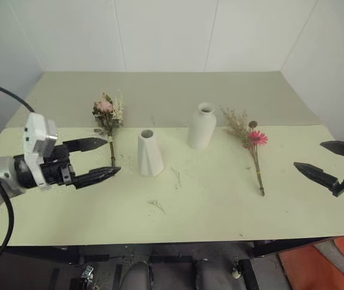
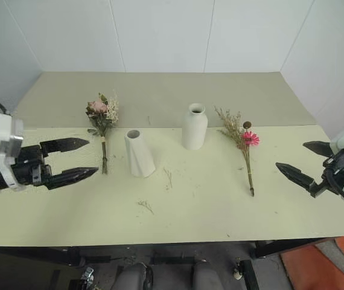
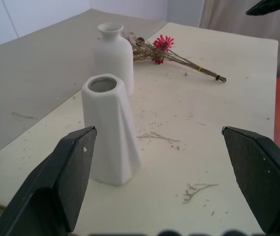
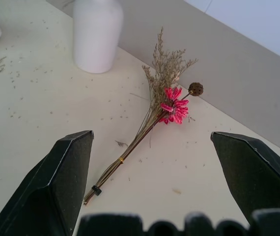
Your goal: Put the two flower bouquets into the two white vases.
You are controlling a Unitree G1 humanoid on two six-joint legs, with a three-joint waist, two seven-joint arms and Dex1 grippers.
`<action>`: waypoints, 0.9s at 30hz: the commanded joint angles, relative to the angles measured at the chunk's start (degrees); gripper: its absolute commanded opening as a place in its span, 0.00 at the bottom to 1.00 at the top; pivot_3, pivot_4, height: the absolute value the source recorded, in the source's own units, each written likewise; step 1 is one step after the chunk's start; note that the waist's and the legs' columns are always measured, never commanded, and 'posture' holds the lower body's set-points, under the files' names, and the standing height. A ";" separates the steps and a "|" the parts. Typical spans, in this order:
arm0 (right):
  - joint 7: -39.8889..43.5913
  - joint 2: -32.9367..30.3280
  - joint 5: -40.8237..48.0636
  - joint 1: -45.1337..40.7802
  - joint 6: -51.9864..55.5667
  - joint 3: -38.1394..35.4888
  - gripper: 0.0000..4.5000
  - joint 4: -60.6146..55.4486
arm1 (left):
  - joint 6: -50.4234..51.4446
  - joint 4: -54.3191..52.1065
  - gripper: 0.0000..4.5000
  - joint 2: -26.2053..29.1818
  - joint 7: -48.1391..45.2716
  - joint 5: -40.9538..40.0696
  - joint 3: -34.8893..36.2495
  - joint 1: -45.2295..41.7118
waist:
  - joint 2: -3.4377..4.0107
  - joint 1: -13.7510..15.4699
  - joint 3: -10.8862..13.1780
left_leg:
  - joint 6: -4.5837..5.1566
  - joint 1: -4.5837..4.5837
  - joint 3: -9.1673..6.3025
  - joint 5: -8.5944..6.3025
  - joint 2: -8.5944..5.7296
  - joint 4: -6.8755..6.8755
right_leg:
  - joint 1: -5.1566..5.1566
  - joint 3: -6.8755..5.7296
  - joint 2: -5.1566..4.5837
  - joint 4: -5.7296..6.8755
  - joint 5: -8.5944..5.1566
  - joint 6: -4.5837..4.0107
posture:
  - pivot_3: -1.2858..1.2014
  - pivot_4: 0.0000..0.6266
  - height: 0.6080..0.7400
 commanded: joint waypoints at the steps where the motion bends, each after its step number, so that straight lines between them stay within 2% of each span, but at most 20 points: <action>1: 0.43 -1.88 0.35 -1.25 1.10 -2.95 1.00 0.06 | -1.71 -0.92 0.99 0.60 -1.18 -0.44 2.22 -1.46 | 0.00 0.25 0.00 | 0.00 0.01 -0.01 0.00 0.00 0.00 | 0.02 -0.02 0.00 0.00 0.00 0.00 | 0.52 0.24 1.00; 5: 0.68 -2.62 -0.94 -2.00 0.06 -1.50 1.00 1.33 | -3.02 0.04 0.99 0.70 -1.28 1.60 0.67 -2.83 | 0.00 0.23 0.00 | 0.00 -0.01 -0.01 0.00 -0.01 0.00 | 0.03 -0.04 0.00 -0.03 -0.01 0.01 | 0.52 0.24 1.00; 15: 0.39 -4.50 -1.11 -5.76 1.77 1.72 1.00 2.83 | -2.31 -1.61 0.99 -1.38 -0.96 -1.33 0.30 -5.57 | 0.00 -0.02 0.00 | 0.00 -0.01 0.00 0.00 0.00 0.00 | 0.00 -0.02 0.00 0.00 0.00 0.01 | 0.52 0.24 1.00; 21: 0.68 -6.62 -1.12 -7.36 4.90 4.11 1.00 3.62 | -2.35 -1.45 0.99 1.74 -6.03 -0.39 -2.01 -6.56 | 0.00 0.01 0.00 | 0.00 -0.04 0.00 0.00 -0.01 -0.01 | -0.01 -0.02 0.00 -0.02 -0.01 0.01 | 0.52 0.24 1.00; 27: 1.38 -9.70 -0.81 -7.85 10.23 5.21 1.00 4.09 | -1.34 -1.63 0.99 3.99 -8.26 -0.92 -0.06 -5.48 | 0.03 0.01 0.01 | 0.00 -0.04 0.00 0.00 0.00 0.00 | -0.03 -0.02 0.00 0.00 -0.01 0.01 | 0.52 0.24 1.00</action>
